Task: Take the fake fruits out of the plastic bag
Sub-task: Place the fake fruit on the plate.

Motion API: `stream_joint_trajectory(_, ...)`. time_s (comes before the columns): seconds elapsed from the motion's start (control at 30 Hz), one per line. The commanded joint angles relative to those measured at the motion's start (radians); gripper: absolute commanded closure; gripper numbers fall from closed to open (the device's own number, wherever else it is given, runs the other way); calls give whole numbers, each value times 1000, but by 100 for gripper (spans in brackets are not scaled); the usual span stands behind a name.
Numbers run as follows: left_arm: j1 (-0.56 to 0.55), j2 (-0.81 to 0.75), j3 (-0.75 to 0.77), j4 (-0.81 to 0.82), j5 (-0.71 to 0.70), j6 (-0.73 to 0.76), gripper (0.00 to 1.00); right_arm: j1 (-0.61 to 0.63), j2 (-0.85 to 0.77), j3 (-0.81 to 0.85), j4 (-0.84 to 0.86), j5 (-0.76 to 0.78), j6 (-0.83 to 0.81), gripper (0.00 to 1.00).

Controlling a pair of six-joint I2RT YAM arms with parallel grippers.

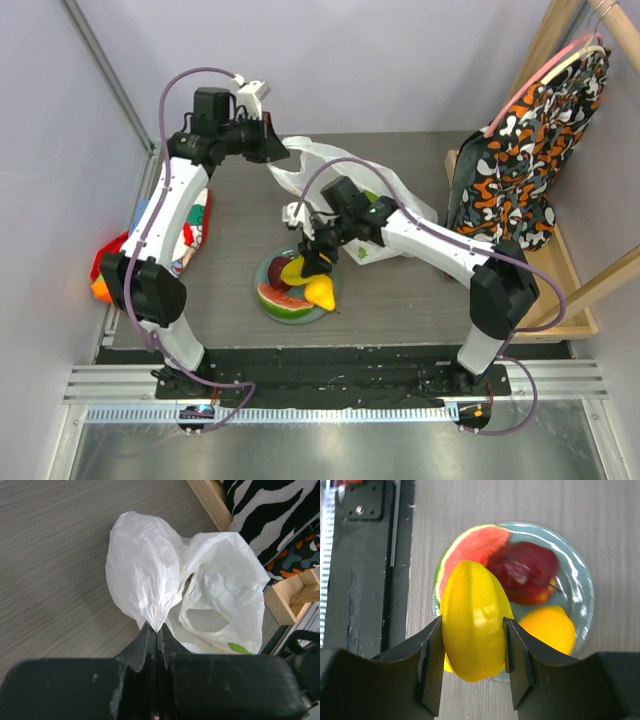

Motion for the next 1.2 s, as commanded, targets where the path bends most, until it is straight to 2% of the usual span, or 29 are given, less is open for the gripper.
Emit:
stream_joint_trajectory(0.0, 17, -62, -34, 29, 7, -1, 100, 50, 34, 78, -77, -39, -202, 95)
stream_joint_trajectory(0.13, 23, -82, -62, 28, 14, 1, 100, 73, 72, 87, -91, -42, -228, 95)
stream_joint_trajectory(0.23, 25, -98, -79, 29, 16, 1, 100, 93, 91, 89, -85, -37, -190, 94)
stream_joint_trajectory(0.43, 31, -117, -105, 28, 30, 1, 100, 110, 72, 23, 30, 0, 16, 87)
stream_joint_trajectory(0.47, 31, -119, -110, 32, 33, -1, 100, 110, 65, 2, 61, 4, 39, 83)
stream_joint_trajectory(0.5, 31, -119, -110, 35, 34, -2, 100, 110, 63, -6, 73, 12, 72, 72)
stream_joint_trajectory(0.67, 33, -114, -111, 42, 48, -9, 100, 110, 91, 0, 95, 13, 140, 58)
stream_joint_trajectory(0.73, 31, -113, -108, 43, 53, -12, 100, 109, 106, 10, 87, 16, 174, 49)
stream_joint_trajectory(0.77, 31, -113, -108, 42, 53, -13, 100, 110, 102, 15, 84, 24, 181, 42)
stream_joint_trajectory(0.8, 31, -113, -107, 42, 60, -15, 100, 109, 85, 17, 84, 33, 188, 23)
stream_joint_trajectory(0.9, 31, -113, -105, 46, 73, -22, 100, 90, 53, 41, 52, 49, 182, 12)
stream_joint_trajectory(1.03, 31, -121, -119, 46, 79, -28, 100, 26, 11, 215, -151, 18, 140, 8)
stream_joint_trajectory(1.17, 31, -147, -166, 45, 86, -25, 100, -130, -29, 351, -252, -65, 163, 14)
